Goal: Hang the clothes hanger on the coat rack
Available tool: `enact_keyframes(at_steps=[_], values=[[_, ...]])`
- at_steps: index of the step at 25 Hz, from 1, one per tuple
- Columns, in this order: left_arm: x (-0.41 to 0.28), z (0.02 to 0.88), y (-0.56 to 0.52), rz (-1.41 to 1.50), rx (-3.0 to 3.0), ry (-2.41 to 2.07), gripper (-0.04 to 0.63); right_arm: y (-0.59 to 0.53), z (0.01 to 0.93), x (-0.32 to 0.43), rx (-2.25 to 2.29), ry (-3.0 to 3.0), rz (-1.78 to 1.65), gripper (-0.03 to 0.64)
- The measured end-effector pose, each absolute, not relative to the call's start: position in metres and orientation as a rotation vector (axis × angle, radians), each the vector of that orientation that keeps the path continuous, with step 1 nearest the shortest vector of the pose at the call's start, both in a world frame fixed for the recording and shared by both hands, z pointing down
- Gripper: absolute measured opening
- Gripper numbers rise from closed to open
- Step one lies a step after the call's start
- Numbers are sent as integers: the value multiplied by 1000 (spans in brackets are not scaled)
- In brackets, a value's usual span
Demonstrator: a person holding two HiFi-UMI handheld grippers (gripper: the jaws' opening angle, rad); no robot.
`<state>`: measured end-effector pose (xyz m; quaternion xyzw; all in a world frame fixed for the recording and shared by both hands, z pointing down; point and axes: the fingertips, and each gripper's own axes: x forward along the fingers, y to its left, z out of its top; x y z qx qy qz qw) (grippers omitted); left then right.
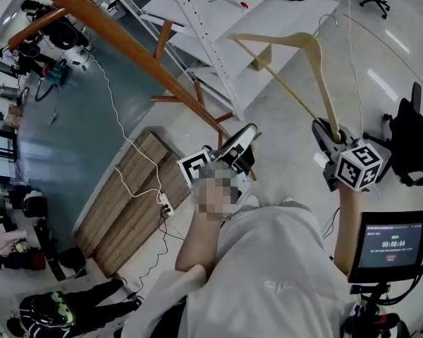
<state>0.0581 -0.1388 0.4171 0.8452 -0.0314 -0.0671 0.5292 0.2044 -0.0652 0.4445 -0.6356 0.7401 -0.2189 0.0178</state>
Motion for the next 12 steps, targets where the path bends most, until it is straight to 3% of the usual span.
enact_keyframes(at_steps=[12], values=[[18,388,-185,-346,2030,-267,6,-158,402,164,-1744,2602,-525,41]])
